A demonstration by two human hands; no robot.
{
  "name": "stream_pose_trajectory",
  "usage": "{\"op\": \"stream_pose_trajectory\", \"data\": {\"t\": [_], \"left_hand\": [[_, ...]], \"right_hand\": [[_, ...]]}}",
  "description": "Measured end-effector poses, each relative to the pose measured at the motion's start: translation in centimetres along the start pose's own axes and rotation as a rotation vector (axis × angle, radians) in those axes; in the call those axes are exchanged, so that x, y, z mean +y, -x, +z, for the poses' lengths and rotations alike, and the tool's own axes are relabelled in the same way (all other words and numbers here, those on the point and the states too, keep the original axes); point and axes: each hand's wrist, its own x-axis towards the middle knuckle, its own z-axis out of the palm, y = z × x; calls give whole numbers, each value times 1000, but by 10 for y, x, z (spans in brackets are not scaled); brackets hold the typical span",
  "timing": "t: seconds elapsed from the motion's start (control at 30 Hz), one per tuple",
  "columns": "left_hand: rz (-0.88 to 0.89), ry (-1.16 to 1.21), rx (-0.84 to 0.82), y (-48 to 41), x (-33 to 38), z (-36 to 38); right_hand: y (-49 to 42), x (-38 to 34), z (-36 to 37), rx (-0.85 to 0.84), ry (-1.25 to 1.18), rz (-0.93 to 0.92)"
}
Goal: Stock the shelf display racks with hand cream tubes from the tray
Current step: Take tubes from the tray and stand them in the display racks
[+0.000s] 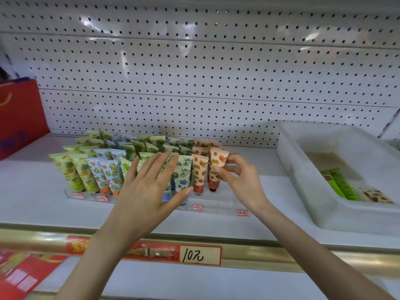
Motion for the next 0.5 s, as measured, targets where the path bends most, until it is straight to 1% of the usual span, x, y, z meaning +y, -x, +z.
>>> {"op": "stream_pose_trajectory", "data": {"t": [0.2, 0.5], "left_hand": [[0, -27, -13, 4, -2, 0], [-15, -17, -35, 5, -2, -1]], "right_hand": [[5, 6, 4, -27, 94, -34], [6, 6, 3, -31, 102, -21]]}}
